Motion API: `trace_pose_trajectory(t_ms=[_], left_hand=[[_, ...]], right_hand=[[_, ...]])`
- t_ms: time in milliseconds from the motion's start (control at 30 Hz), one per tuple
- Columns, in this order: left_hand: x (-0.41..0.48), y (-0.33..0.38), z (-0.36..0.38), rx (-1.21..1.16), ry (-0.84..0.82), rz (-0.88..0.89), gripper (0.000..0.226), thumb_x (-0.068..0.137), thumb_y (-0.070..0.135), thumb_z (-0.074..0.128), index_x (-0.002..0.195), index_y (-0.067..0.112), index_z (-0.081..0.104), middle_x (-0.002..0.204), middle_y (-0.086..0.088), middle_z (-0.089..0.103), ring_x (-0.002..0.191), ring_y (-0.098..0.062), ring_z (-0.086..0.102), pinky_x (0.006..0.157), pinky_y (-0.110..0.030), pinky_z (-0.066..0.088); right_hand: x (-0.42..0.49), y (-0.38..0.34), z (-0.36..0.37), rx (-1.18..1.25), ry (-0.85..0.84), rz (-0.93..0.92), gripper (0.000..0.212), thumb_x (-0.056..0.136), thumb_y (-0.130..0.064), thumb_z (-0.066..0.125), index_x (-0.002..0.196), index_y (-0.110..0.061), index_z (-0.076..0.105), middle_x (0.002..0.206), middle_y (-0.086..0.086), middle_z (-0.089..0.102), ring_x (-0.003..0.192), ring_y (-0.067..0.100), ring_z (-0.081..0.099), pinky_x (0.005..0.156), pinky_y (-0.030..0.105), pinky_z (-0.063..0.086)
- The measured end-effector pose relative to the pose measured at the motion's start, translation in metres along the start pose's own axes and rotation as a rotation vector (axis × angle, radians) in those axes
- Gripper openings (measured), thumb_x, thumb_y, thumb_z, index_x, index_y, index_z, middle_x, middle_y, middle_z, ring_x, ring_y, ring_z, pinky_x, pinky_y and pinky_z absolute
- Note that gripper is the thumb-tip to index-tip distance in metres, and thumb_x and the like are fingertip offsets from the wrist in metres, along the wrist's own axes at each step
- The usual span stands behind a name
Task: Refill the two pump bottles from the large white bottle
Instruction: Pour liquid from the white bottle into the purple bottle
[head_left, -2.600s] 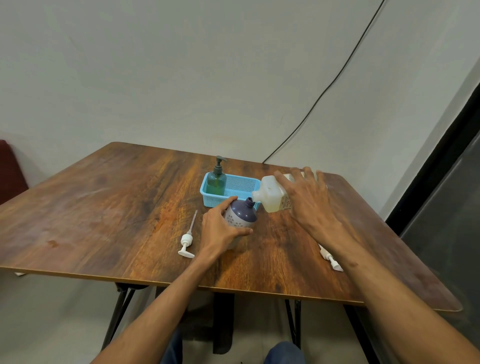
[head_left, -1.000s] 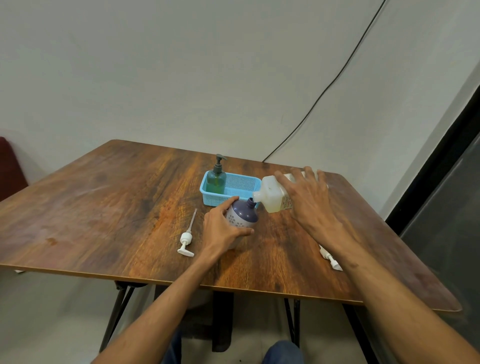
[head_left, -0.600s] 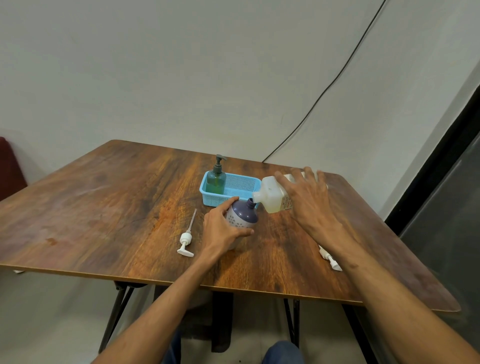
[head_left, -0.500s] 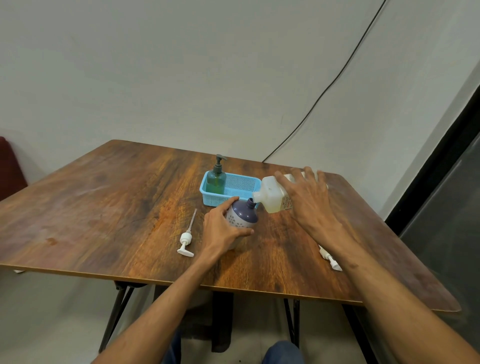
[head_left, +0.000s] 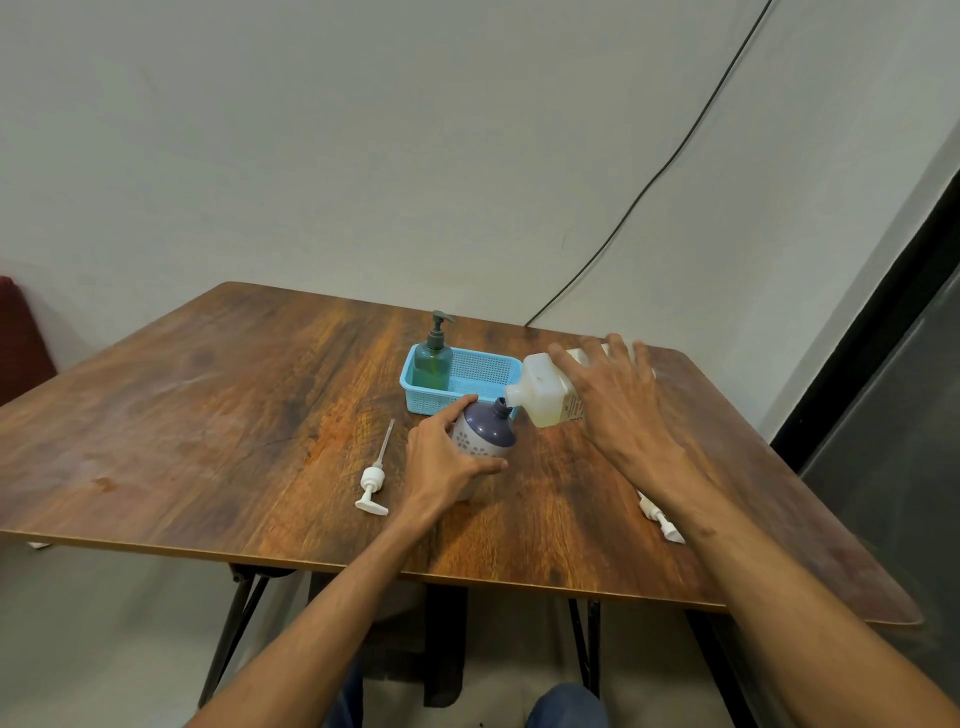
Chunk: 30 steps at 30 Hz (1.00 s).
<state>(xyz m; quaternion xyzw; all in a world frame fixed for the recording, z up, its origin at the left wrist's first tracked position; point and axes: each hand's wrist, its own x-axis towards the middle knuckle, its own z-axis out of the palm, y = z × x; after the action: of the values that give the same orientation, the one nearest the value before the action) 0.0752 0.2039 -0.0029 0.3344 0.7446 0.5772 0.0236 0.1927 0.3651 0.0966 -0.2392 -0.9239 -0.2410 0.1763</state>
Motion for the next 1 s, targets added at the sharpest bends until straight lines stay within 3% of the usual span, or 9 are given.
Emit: trace_pose_trajectory(t_ms=[1000], left_hand=[[0.0023, -0.0015, 0.0030, 0.015, -0.005, -0.001, 0.097, 0.054, 0.032, 0.098, 0.140, 0.016, 0.056, 0.133, -0.001, 0.063, 0.119, -0.014, 0.059, 0.105, -0.041, 0.051]], right_hand=[[0.0030, 0.0035, 0.0012, -0.060, -0.017, -0.019, 0.092, 0.074, -0.025, 0.084, 0.150, -0.031, 0.033, 0.144, 0.014, 0.048, 0.133, 0.041, 0.041, 0.110, 0.061, 0.030]])
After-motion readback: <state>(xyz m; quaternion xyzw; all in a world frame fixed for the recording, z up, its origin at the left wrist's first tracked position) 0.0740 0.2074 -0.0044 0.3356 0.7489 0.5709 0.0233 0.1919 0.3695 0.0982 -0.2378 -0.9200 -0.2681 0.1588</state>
